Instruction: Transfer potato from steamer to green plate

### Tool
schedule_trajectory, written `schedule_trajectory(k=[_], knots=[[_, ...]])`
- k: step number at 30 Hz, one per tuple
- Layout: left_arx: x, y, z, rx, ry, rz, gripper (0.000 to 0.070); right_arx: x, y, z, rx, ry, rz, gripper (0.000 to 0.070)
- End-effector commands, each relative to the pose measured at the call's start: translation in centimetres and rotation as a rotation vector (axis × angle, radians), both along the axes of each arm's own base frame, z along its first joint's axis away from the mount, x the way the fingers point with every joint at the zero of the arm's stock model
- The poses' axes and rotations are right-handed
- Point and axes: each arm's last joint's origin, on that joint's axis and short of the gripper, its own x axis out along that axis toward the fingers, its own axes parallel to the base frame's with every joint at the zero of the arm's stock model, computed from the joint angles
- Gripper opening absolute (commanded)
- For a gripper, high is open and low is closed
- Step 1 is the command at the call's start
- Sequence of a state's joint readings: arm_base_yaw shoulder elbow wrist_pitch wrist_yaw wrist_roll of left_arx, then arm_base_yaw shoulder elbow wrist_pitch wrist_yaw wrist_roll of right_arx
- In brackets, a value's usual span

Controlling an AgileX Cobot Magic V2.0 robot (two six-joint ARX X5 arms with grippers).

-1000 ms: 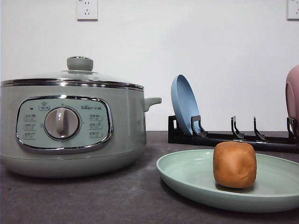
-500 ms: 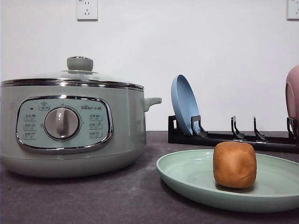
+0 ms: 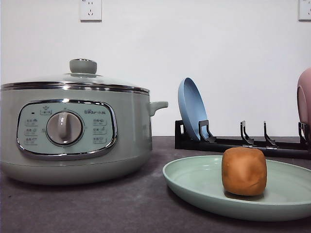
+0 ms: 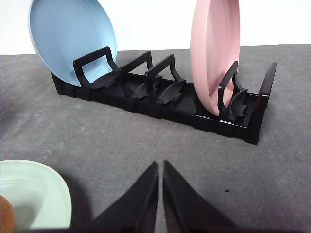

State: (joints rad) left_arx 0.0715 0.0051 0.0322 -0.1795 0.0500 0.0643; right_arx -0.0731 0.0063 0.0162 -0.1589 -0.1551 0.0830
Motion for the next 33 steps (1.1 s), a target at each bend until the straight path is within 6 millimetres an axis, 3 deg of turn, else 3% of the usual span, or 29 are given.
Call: schedule_trajectory(k=[1, 33], knots=[[0.08, 0.01, -0.74, -0.004, 0.025, 0.002, 0.0002, 0.01, -0.01, -0.12, 0.01, 0.001, -0.002, 0.0001], [0.08, 0.01, -0.74, -0.004, 0.025, 0.002, 0.0002, 0.01, -0.01, -0.12, 0.01, 0.001, -0.002, 0.0001]])
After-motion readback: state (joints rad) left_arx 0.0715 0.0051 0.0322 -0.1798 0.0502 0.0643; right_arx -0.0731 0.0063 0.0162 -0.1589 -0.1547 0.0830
